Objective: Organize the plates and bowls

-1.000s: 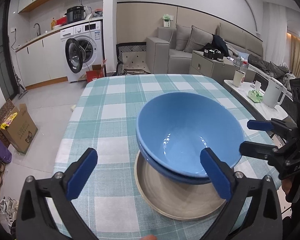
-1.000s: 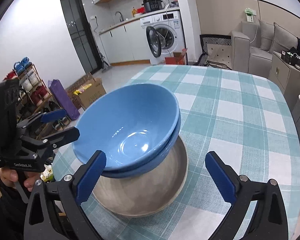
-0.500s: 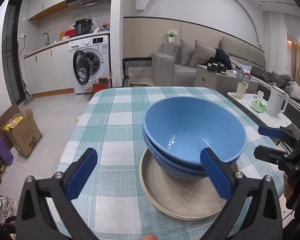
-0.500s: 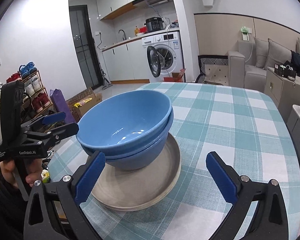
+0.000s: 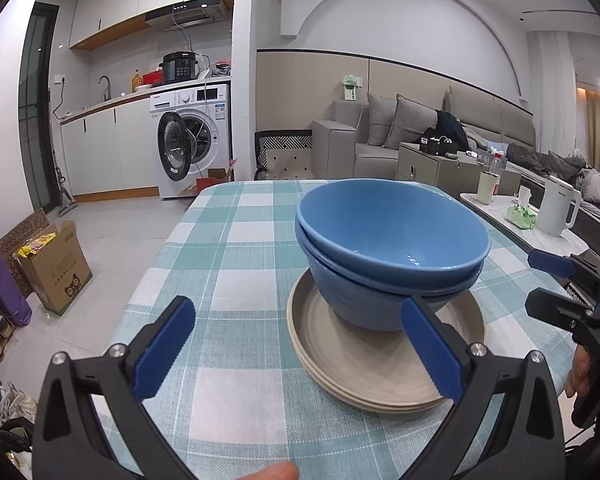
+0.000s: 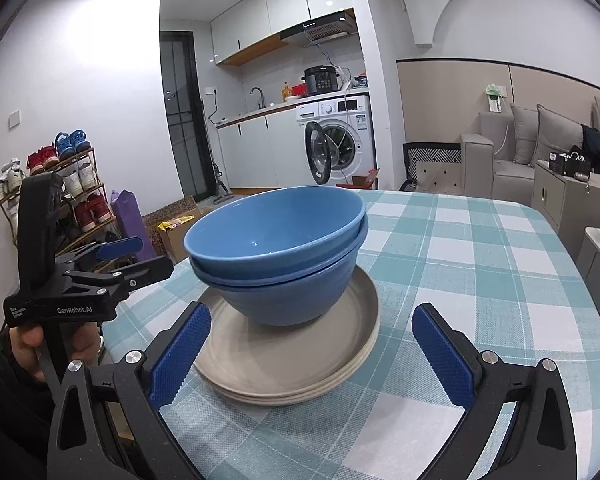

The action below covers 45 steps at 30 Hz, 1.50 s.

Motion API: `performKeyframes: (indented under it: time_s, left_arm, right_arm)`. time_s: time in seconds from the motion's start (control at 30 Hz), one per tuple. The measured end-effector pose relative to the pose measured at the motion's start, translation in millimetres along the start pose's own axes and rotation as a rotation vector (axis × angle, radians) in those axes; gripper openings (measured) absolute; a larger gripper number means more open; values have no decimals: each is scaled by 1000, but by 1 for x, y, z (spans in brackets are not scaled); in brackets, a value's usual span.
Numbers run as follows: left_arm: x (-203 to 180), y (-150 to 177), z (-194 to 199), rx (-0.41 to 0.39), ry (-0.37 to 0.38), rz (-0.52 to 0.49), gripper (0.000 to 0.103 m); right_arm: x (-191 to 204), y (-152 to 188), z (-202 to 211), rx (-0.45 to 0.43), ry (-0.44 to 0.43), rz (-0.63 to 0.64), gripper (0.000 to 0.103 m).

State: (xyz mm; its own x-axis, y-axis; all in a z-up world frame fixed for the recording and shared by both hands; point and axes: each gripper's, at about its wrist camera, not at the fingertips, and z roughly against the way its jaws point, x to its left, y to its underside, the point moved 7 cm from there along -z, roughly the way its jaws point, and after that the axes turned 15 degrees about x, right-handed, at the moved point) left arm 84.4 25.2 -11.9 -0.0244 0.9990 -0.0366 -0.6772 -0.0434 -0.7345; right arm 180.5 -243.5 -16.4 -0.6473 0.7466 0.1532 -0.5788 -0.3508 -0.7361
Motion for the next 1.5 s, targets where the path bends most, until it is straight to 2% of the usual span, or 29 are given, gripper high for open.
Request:
performKeyframes:
  time_s: [0.1, 0.2, 0.37, 0.5, 1.5]
  left_arm:
    - [0, 4, 3, -27, -12, -7, 103]
    - [0, 9, 5, -55, -19, -12, 103]
    - [0, 13, 6, -89, -33, -20, 103]
    - [-2, 16, 8, -103, -30, -38, 103]
    - [1, 28, -7, -76, -20, -25, 103]
  right_arm:
    - [7, 6, 1, -23, 25, 29, 102]
    - [14, 13, 2, -45, 13, 51, 102]
    - [23, 25, -6, -52, 24, 106, 102]
    - [27, 35, -11, -43, 0, 115, 102]
    - [12, 40, -4, -79, -29, 56, 102]
